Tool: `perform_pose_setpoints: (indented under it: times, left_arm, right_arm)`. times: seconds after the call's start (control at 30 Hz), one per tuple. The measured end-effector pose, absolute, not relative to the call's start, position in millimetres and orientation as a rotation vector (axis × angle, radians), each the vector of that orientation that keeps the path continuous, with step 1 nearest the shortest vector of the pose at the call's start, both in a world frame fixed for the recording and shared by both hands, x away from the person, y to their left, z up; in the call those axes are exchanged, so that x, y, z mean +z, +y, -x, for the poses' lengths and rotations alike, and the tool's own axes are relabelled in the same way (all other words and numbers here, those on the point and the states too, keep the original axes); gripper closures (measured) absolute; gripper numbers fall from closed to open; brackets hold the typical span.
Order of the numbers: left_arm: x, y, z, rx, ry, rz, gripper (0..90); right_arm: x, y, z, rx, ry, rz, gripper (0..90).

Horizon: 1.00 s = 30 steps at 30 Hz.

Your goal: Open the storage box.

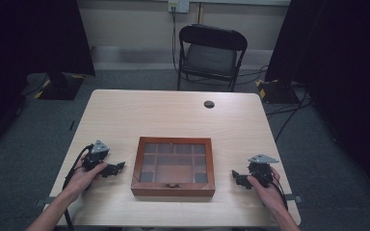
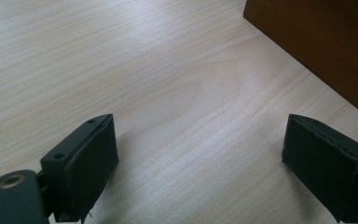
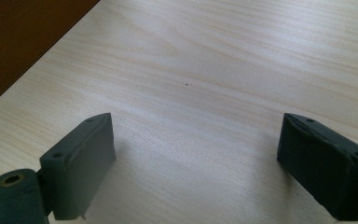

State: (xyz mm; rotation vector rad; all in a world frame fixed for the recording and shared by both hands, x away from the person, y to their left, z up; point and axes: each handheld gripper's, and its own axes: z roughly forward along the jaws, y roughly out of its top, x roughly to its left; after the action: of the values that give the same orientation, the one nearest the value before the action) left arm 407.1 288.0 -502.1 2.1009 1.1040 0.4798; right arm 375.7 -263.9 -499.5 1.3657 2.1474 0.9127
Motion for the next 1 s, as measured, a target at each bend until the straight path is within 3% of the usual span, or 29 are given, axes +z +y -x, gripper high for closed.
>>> perform_pose_setpoints:
  times: [0.67,1.0]
  left_arm:
    - [-502,288,-407,0.480,1.104,-2.101,9.7]
    - [-502,288,-407,0.480,1.104,-2.101,9.7]
  right_arm:
    - [-468,-263,-372,1.060,2.159,-1.298,22.3]
    - [-446,-254,-367,1.199,2.212,-1.215,36.0]
